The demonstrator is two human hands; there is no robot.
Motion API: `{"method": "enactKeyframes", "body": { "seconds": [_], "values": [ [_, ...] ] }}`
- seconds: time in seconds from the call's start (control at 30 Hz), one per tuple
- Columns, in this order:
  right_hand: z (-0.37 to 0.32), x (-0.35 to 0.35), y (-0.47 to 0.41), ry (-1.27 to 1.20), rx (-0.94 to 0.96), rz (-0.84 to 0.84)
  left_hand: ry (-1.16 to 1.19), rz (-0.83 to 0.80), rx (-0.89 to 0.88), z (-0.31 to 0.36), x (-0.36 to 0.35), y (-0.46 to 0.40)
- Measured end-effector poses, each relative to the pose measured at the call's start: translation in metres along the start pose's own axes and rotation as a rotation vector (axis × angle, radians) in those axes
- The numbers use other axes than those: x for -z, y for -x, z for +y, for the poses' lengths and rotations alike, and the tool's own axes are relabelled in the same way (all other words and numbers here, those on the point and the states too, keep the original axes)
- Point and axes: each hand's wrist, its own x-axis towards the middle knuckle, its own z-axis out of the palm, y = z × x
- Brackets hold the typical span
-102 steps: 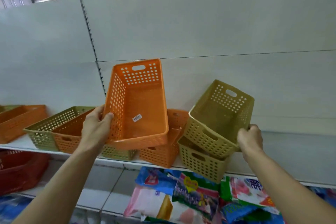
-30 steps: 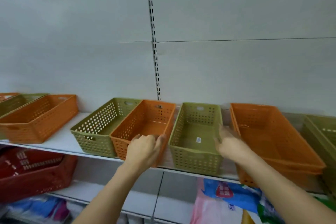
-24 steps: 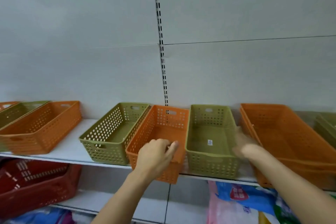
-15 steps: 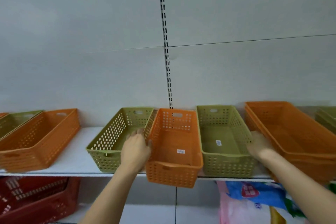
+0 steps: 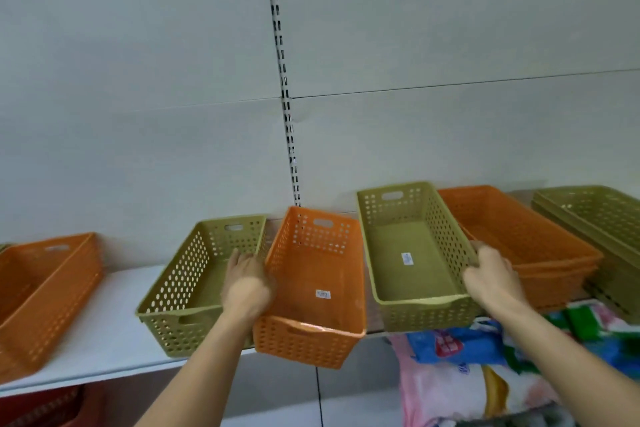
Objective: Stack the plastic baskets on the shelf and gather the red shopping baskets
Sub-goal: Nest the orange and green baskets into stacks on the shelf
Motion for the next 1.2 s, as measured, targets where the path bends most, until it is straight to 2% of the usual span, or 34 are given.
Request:
{"method": "enactKeyframes", "body": {
  "seconds": [0.07,0.2,0.3,0.57,0.8,1.03,1.2],
  "values": [
    [-0.001,0.009,0.004,-0.002,0.027,0.037,0.138,0.071,-0.024,0.004,0.007,0.008],
    [0.003,0.030,0.005,-0.017,0.067,0.075,0.227,0.073,0.127,0.005,0.021,0.020],
    [0.004,0.048,0.004,-0.104,0.078,0.064,0.227,0.155,0.176,0.007,0.034,0.032],
    [0.030,0.115,-0.008,-0.319,0.173,-0.026,0.533,0.264,0.173,0.054,0.058,0.094],
    [0.098,0.213,-0.034,-0.445,0.216,-0.109,0.799,0.312,0.200,0.161,0.056,0.133],
    [0.172,0.288,-0.081,-0.435,0.174,0.025,1.029,0.240,0.174,0.291,0.032,0.123],
    [0.211,0.309,-0.130,-0.439,0.102,0.140,1.050,0.191,0.176,0.354,0.012,0.081]
  ]
}}
